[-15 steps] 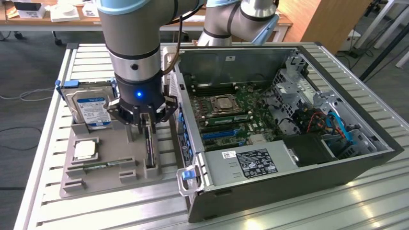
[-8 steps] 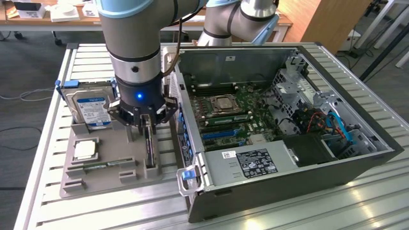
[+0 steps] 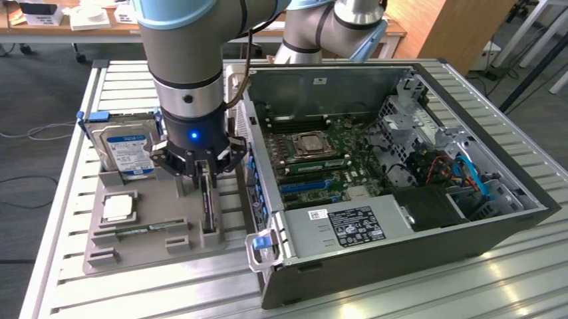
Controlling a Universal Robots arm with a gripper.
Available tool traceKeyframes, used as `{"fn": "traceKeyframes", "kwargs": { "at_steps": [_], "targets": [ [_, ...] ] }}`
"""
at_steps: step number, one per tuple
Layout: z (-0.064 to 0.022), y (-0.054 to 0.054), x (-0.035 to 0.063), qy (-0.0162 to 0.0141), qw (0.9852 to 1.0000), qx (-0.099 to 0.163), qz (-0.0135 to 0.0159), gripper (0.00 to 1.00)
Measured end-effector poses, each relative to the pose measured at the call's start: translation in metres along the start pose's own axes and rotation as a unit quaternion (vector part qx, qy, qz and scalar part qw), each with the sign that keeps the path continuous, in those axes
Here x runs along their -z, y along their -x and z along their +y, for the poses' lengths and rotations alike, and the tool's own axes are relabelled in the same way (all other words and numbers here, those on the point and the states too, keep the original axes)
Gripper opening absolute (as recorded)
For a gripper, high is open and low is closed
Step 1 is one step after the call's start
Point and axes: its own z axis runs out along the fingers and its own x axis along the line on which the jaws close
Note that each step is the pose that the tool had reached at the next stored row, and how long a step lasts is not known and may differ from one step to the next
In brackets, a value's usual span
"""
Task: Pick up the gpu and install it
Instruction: 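Pick up the gpu and move the gpu toward the slot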
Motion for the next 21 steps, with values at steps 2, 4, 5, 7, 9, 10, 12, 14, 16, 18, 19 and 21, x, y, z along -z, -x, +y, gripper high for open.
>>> {"fn": "traceKeyframes", "kwargs": {
  "at_steps": [2,4,5,7,9,10,12,14,16,18,19,21],
  "targets": [
    [-0.0001,0.000,-0.0006,-0.0001,1.0000,0.000,0.0001,0.36],
    [-0.0001,0.000,-0.0009,-0.0001,1.0000,0.000,0.0001,0.36],
    [0.0000,0.000,-0.0016,0.0001,1.0000,0.000,-0.0001,0.36],
    [-0.0001,0.000,-0.0029,0.0000,1.0000,0.000,0.0000,0.36],
    [-0.0002,0.000,-0.0041,-0.0001,1.0000,0.000,0.0000,0.36],
    [-0.0002,0.000,-0.0046,-0.0001,1.0000,0.000,0.0001,0.36],
    [-0.0002,0.000,-0.0060,-0.0001,1.0000,0.000,0.0001,0.36],
    [-0.0003,0.000,-0.0068,-0.0002,1.0000,0.000,0.0002,0.36],
    [-0.0003,0.000,-0.0078,-0.0001,1.0000,0.000,0.0000,0.36],
    [-0.0004,0.000,-0.0094,-0.0001,1.0000,0.000,0.0000,0.36],
    [-0.0004,0.000,-0.0103,-0.0001,1.0000,0.000,0.0001,0.36],
    [-0.0005,0.000,-0.0115,-0.0001,1.0000,0.000,0.0001,0.36]
  ]
}}
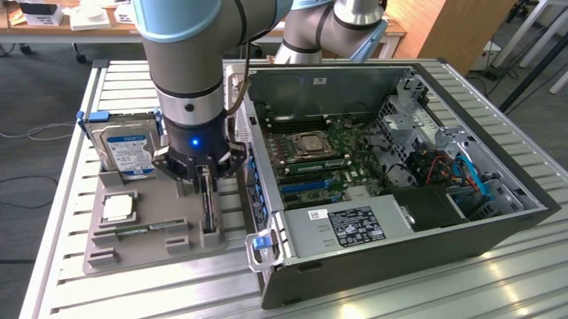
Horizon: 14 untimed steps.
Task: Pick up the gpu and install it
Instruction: 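Pick up the gpu and move the gpu toward the slot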
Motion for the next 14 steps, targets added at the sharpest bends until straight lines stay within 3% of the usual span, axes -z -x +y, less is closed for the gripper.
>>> {"fn": "traceKeyframes", "kwargs": {
  "at_steps": [14],
  "targets": [
    [-0.0002,-0.0001,-0.0054,0.0000,1.0000,0.000,0.0000,0.36]
  ]
}}
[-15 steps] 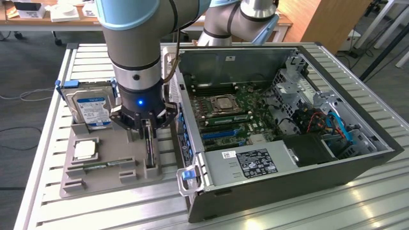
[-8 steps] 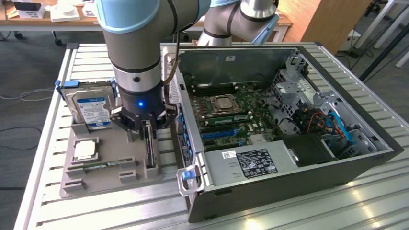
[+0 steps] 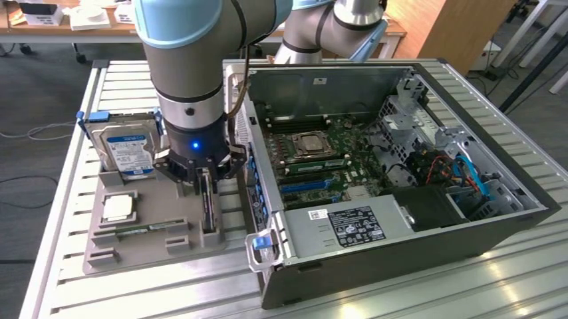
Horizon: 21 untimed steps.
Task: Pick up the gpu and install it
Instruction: 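Pick up the gpu and move the gpu toward the slot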
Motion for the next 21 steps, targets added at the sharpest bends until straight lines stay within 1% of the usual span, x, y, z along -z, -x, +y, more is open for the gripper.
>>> {"fn": "traceKeyframes", "kwargs": {
  "at_steps": [17,21],
  "targets": [
    [-0.0020,0.0001,-0.0004,0.0000,1.0000,0.000,0.0000,0.36],
    [-0.0021,0.0000,-0.0025,0.0000,1.0000,0.000,0.0000,0.36]
  ]
}}
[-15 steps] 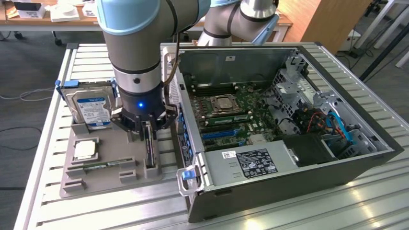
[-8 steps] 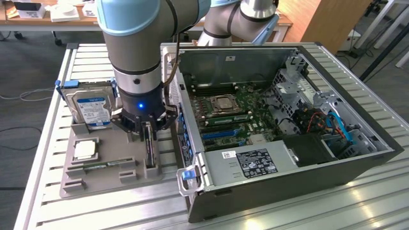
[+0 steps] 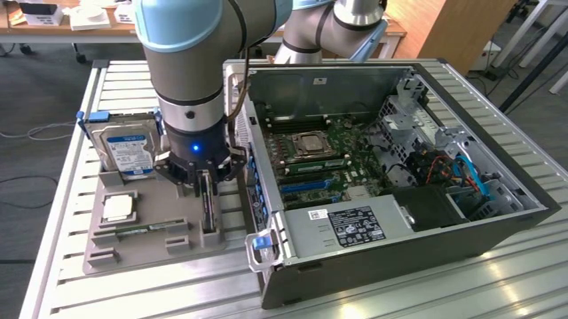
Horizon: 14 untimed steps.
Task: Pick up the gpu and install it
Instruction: 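Pick up the gpu and move the gpu toward the slot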
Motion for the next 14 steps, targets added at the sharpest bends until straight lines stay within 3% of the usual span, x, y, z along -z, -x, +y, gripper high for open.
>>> {"fn": "traceKeyframes", "kwargs": {
  "at_steps": [14],
  "targets": [
    [0.0000,0.0000,-0.0004,0.0000,1.0000,0.000,0.0000,0.36]
  ]
}}
